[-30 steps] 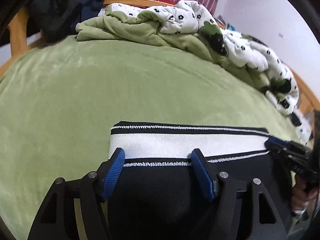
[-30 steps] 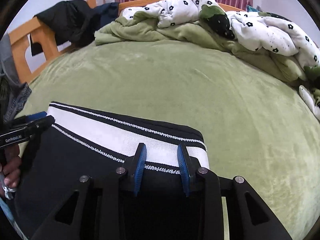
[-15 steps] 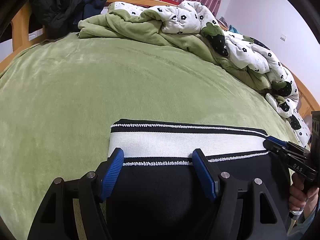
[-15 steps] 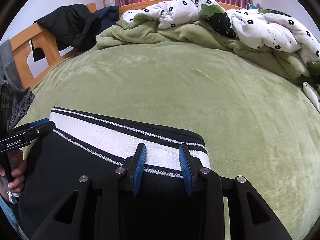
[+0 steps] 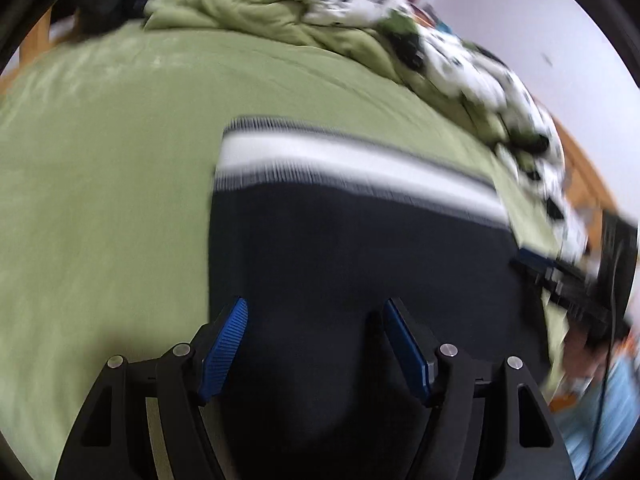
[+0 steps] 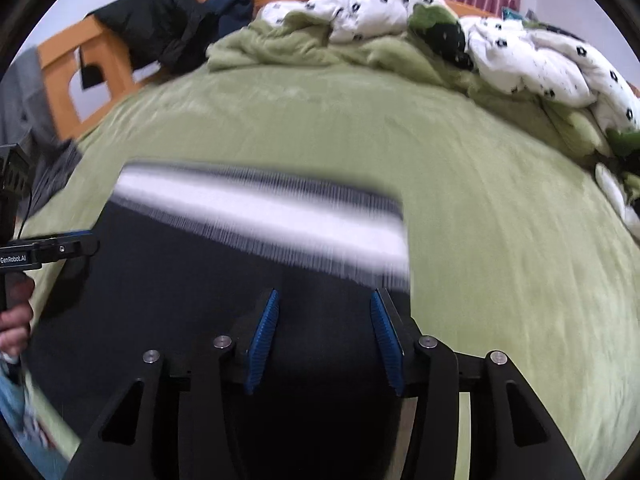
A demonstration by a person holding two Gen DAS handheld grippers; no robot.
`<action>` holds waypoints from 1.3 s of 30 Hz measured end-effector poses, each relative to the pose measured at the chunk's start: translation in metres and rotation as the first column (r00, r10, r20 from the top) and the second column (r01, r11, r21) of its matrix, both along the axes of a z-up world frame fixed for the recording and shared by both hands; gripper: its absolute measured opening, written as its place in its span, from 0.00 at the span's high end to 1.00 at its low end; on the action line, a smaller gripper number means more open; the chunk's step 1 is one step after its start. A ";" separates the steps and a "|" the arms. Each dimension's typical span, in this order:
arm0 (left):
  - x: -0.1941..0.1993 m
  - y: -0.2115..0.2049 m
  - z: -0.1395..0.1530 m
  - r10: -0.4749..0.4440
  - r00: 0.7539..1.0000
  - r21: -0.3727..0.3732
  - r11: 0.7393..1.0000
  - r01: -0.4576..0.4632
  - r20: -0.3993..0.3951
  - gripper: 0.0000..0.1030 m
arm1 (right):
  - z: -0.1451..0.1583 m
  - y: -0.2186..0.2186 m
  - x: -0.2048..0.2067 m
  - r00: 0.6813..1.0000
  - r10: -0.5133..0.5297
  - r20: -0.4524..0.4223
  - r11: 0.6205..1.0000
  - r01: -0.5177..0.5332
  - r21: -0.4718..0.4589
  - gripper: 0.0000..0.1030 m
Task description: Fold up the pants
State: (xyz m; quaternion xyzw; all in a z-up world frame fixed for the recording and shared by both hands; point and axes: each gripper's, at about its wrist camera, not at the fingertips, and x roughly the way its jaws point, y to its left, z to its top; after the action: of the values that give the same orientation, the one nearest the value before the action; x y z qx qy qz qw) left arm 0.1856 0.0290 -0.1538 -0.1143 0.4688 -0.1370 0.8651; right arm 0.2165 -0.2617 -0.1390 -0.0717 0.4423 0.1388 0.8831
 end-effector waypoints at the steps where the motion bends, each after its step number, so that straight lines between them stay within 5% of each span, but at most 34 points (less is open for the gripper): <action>1: -0.021 -0.004 -0.001 -0.023 1.000 0.027 0.999 0.023 -0.002 0.35 | 0.001 -0.002 -0.014 1.000 0.005 0.002 1.000 -0.005 -0.012 0.54; 4: -0.075 -0.006 0.000 -0.029 0.999 0.040 0.999 0.028 0.028 0.34 | 0.004 -0.008 -0.050 0.999 0.014 -0.043 1.000 -0.014 -0.006 0.54; 7: -0.110 -0.004 0.002 0.006 0.999 0.060 0.998 -0.004 -0.032 0.35 | 0.004 -0.012 -0.082 0.993 -0.026 -0.116 0.999 0.022 -0.033 0.54; 9: -0.122 0.000 0.006 0.024 0.997 -0.008 1.000 -0.024 -0.079 0.35 | 0.011 -0.012 -0.097 0.990 -0.040 -0.139 0.999 0.037 -0.020 0.57; 12: -0.147 -0.005 0.032 0.098 0.994 -0.022 0.995 -0.099 -0.041 0.35 | 0.042 -0.014 -0.132 0.995 -0.081 -0.049 0.995 0.084 0.051 0.56; 16: -0.179 -0.036 0.077 0.075 0.995 -0.035 0.997 -0.072 0.073 0.33 | 0.074 -0.013 -0.183 0.979 -0.153 0.138 0.988 0.147 0.053 0.42; 20: -0.210 -0.066 0.110 0.083 0.981 0.068 0.993 -0.096 0.175 0.33 | 0.081 -0.015 -0.211 0.975 -0.170 0.144 0.984 0.158 0.087 0.39; 25: -0.219 -0.080 0.119 0.082 0.979 0.127 0.986 -0.106 0.185 0.33 | 0.086 -0.018 -0.232 0.967 -0.221 0.128 0.972 0.207 0.108 0.38; 29: -0.227 -0.073 0.125 0.120 0.973 0.115 0.983 -0.145 0.195 0.33 | 0.094 -0.018 -0.241 0.960 -0.227 0.166 0.973 0.215 0.083 0.12; 39: -0.235 -0.083 0.131 0.137 0.964 0.141 0.975 -0.172 0.228 0.33 | 0.101 -0.023 -0.245 0.958 -0.243 0.150 0.970 0.235 0.071 0.11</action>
State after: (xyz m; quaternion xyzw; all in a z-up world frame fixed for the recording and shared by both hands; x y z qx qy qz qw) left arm -0.0490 -0.0538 -0.0231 -0.0655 0.3707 -0.0427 0.9254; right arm -0.0288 -0.2842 -0.0383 -0.0054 0.3730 0.0365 0.9271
